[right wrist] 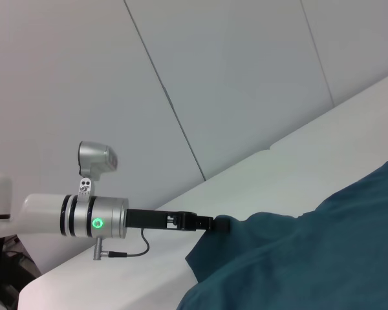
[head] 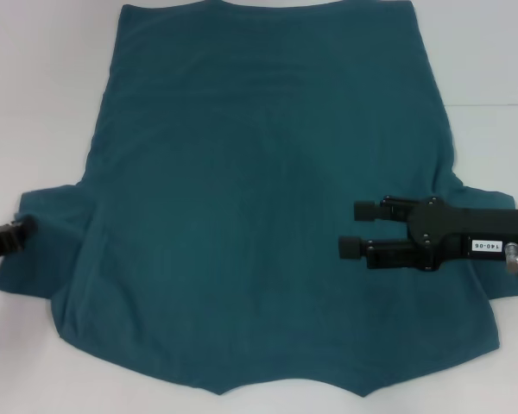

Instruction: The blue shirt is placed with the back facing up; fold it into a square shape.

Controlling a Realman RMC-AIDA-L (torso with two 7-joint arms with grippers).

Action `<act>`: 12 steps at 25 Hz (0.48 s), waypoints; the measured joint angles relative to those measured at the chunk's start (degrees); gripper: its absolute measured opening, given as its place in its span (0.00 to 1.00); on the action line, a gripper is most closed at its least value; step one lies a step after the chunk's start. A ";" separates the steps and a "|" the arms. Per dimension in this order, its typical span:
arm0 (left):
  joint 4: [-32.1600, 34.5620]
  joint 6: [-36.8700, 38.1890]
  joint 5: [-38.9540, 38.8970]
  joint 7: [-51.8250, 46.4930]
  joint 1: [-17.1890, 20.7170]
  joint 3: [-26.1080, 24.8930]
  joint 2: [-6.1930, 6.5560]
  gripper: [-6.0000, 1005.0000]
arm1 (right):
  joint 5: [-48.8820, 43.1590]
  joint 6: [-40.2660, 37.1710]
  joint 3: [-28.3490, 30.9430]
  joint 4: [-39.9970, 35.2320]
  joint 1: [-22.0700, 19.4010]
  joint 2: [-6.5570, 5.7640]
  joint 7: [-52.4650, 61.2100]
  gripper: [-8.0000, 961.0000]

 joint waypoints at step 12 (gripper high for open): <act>0.10 -7.65 0.89 0.45 -2.32 0.27 1.26 0.01 | 0.43 0.24 0.07 0.00 -0.39 0.28 0.02 0.95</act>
